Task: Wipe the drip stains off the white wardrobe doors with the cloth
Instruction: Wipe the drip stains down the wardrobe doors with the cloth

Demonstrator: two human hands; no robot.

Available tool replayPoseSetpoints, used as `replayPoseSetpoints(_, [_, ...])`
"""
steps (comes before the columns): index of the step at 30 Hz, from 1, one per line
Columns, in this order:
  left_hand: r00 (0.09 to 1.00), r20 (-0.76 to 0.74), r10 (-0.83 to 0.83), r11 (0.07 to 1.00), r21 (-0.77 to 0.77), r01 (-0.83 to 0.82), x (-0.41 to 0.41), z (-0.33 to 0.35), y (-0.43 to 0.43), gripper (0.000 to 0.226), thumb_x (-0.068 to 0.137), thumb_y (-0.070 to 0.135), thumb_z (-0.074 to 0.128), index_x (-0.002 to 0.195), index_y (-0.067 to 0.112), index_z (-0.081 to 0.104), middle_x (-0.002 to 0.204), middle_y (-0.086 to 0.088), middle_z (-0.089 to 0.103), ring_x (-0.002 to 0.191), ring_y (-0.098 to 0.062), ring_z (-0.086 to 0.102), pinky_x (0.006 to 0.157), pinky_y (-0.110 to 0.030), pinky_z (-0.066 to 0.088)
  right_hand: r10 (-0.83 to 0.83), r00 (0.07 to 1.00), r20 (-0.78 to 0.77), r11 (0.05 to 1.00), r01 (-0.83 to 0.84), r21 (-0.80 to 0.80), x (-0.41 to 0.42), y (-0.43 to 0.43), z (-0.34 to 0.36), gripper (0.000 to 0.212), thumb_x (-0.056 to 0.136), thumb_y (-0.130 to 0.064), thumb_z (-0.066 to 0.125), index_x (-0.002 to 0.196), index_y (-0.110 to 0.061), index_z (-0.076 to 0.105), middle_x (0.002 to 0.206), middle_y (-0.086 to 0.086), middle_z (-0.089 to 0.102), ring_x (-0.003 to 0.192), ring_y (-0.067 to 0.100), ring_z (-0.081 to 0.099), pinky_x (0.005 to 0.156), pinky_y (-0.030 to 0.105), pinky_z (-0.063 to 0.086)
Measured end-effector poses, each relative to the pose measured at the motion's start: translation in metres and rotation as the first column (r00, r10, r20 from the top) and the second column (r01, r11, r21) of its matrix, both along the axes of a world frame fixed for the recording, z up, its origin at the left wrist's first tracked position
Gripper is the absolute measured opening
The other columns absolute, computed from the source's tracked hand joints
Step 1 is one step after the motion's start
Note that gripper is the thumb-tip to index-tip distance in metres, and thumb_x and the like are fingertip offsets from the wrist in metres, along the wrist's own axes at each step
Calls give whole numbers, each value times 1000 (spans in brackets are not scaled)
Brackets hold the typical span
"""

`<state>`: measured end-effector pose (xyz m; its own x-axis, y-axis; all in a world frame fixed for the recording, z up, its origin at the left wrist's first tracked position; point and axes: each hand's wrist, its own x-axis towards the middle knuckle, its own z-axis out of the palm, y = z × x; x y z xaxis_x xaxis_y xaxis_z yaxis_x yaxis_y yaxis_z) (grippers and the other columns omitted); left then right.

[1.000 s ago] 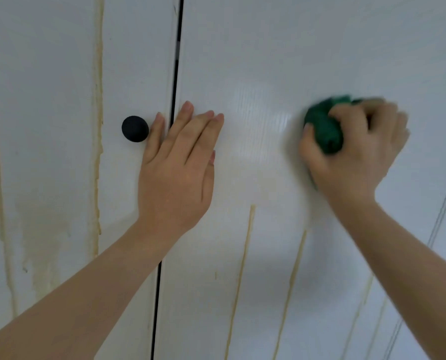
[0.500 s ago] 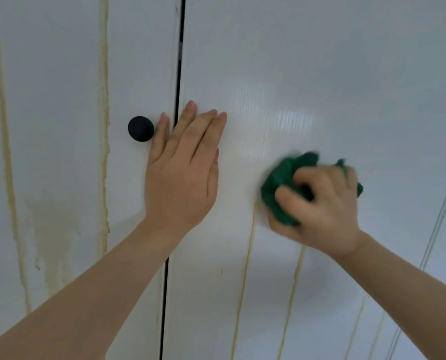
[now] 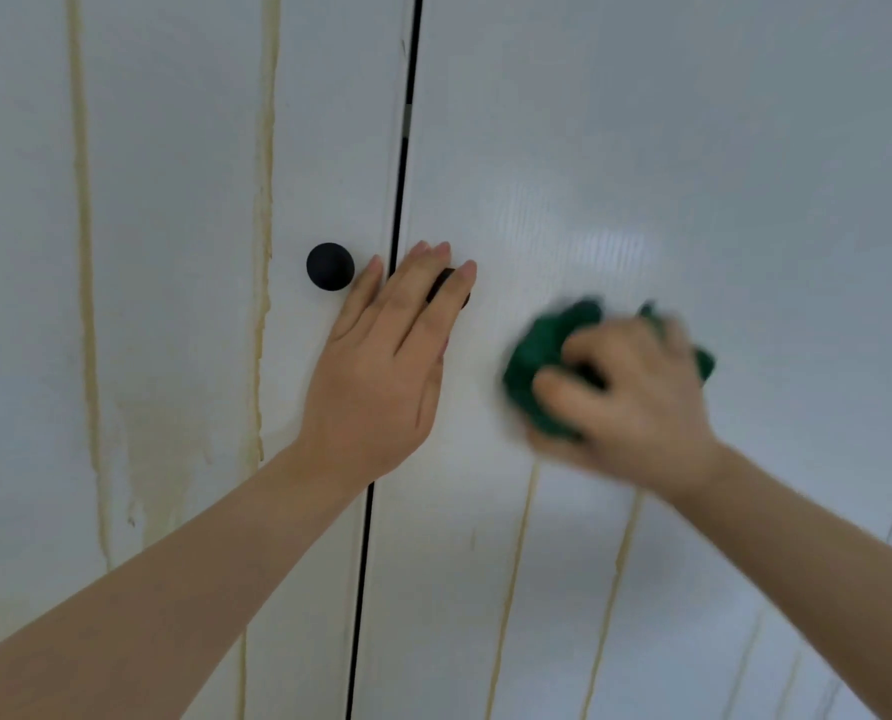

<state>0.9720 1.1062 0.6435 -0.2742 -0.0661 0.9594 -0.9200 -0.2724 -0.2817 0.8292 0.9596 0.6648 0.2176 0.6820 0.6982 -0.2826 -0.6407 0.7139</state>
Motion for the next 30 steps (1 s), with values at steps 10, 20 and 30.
replayPoseSetpoints(10, [999, -19, -48, 999, 3, 48, 0, -1, 1, 39, 94, 0, 33, 133, -4, 40, 136, -20, 46, 130, -28, 41, 114, -42, 26, 86, 976, -199, 985, -113, -131, 13, 27, -54, 18, 66, -16, 63, 78, -22, 50, 67, 4, 61, 65, 23, 50, 65, 33, 31])
replayPoseSetpoints(20, [977, -133, -169, 985, -41, 165, -7, 0, 5, 41, 90, -4, 31, 128, -8, 46, 131, -8, 46, 122, -22, 46, 112, -31, 27, 152, 988, -34, 988, -153, -15, 30, 34, -56, 11, 73, -16, 59, 76, -22, 50, 73, 4, 58, 68, 23, 45, 67, 35, 32])
replayPoseSetpoints(30, [983, -178, -40, 999, 9, 42, -7, -14, 8, 53, 81, -12, 36, 134, -4, 42, 140, -16, 43, 132, -25, 38, 114, -36, 24, 139, 984, 111, 969, -158, 192, 32, 34, -45, 18, 71, -21, 62, 78, -21, 46, 87, 2, 46, 74, 23, 45, 68, 35, 31])
